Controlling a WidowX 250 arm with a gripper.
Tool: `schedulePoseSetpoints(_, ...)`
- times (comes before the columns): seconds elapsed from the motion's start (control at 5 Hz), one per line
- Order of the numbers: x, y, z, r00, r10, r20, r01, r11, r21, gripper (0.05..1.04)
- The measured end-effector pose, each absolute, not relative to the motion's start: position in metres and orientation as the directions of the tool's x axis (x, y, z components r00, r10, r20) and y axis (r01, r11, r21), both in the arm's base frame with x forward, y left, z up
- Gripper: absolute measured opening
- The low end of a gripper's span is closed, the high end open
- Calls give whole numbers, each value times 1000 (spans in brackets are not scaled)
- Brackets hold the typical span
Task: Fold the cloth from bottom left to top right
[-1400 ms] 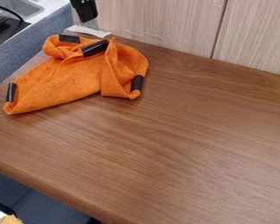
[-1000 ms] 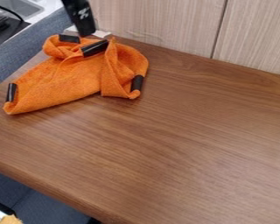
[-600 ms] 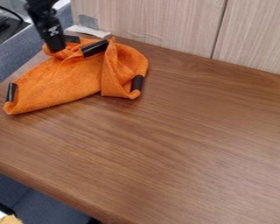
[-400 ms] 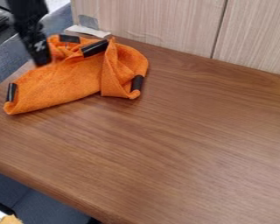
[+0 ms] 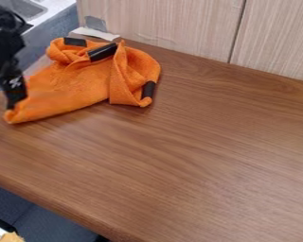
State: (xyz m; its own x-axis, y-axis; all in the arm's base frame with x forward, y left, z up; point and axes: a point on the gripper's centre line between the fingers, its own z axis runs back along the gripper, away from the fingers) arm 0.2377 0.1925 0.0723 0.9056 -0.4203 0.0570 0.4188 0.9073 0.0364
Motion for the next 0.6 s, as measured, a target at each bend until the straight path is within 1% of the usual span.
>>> schedulePoseSetpoints(0.2, 232, 201, 69, 921, -387, 33, 386, 921, 49, 1000)
schedulePoseSetpoints(0.4, 227, 201, 54, 930, -368, -14, 368, 930, 7, 952)
schedulePoseSetpoints(0.6, 229, 200, 45, 933, -355, -56, 356, 934, 18, 792)
